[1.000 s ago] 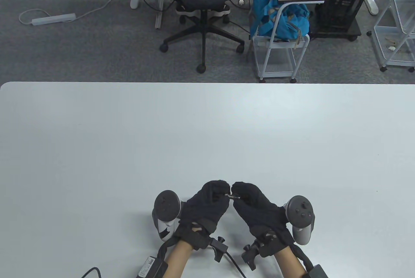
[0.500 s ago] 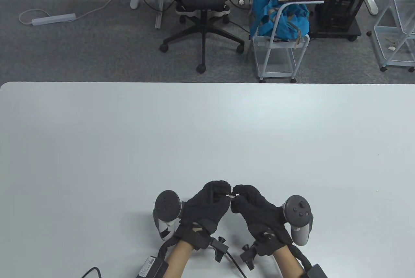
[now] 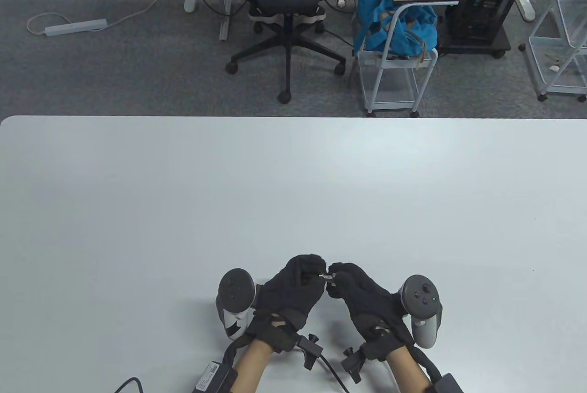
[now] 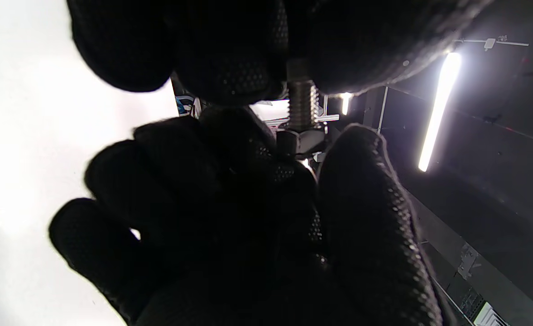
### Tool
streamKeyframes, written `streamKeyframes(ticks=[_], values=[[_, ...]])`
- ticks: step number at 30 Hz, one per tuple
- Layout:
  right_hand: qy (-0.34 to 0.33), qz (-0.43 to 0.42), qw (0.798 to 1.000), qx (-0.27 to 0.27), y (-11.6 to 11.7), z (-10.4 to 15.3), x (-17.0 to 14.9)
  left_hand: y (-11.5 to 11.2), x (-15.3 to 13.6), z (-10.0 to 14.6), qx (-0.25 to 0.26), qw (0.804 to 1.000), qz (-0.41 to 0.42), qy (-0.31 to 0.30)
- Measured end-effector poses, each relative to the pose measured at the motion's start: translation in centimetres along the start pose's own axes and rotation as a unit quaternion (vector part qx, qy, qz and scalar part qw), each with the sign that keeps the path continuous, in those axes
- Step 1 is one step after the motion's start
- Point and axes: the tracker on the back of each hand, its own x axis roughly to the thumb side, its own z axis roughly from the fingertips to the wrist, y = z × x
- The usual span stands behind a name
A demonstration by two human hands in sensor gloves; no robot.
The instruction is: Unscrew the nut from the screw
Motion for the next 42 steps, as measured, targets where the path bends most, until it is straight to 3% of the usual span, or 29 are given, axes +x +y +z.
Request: streamKeyframes(ticks=[13, 20, 26, 34, 38, 42], values=[[-0.072, 0.023, 0.997, -0.003, -0.3, 0.0, 1.5, 0.1, 0.0, 0.0, 0.004, 1.0, 0.008, 0.004], [-0.044, 0.009, 0.998, 0.032, -0.1, -0.1, 0.8, 0.2, 0.1, 0.1, 0.008, 1.0, 0.015, 0.006], [-0.011, -0.014, 1.0, 0.015, 0.0, -0.1, 0.0, 0.0, 0.2, 0.1, -0.002, 1.0, 0.005, -0.003], [-0.049, 0.0, 0.999, 0.002, -0.2, -0.1, 0.9, 0.1, 0.1, 0.0, -0.008, 1.0, 0.007, 0.003], [-0.071, 0.018, 0.997, -0.038, -0.4, 0.1, 1.1, 0.0, 0.1, 0.1, -0.011, 1.0, 0.011, 0.006], [-0.075, 0.014, 0.997, -0.032, -0.5, 0.2, 1.3, -0.1, 0.1, 0.1, -0.009, 1.0, 0.004, 0.006]])
